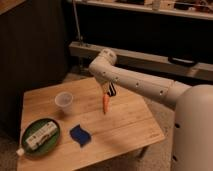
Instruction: Push the eraser across the table
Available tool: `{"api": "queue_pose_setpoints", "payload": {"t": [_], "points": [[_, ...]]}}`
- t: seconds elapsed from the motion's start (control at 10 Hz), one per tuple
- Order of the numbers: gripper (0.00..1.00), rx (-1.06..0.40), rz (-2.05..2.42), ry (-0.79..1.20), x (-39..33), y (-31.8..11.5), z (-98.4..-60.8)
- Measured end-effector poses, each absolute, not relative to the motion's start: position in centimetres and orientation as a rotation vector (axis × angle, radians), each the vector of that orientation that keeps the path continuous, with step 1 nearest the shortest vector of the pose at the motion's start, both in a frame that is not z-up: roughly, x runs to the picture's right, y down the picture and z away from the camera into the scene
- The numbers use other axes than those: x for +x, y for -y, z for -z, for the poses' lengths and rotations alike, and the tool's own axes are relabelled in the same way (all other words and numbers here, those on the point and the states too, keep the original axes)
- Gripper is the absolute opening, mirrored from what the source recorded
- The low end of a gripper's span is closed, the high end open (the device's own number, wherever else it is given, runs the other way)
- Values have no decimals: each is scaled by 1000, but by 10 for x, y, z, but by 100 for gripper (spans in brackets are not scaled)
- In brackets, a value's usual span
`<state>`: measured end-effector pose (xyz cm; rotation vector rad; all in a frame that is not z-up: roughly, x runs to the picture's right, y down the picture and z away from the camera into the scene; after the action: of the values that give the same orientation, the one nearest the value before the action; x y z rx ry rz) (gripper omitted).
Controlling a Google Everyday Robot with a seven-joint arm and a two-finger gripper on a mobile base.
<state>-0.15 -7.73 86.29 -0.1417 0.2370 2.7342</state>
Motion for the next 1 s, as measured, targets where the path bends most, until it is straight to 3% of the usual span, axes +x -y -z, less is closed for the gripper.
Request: {"api": "queue_pose_setpoints", "payload": {"t": [0.2,1.0], "points": [[80,-118,-2736,-223,13,93,-881],[80,-93,-2749,-234,4,96,-895]]}}
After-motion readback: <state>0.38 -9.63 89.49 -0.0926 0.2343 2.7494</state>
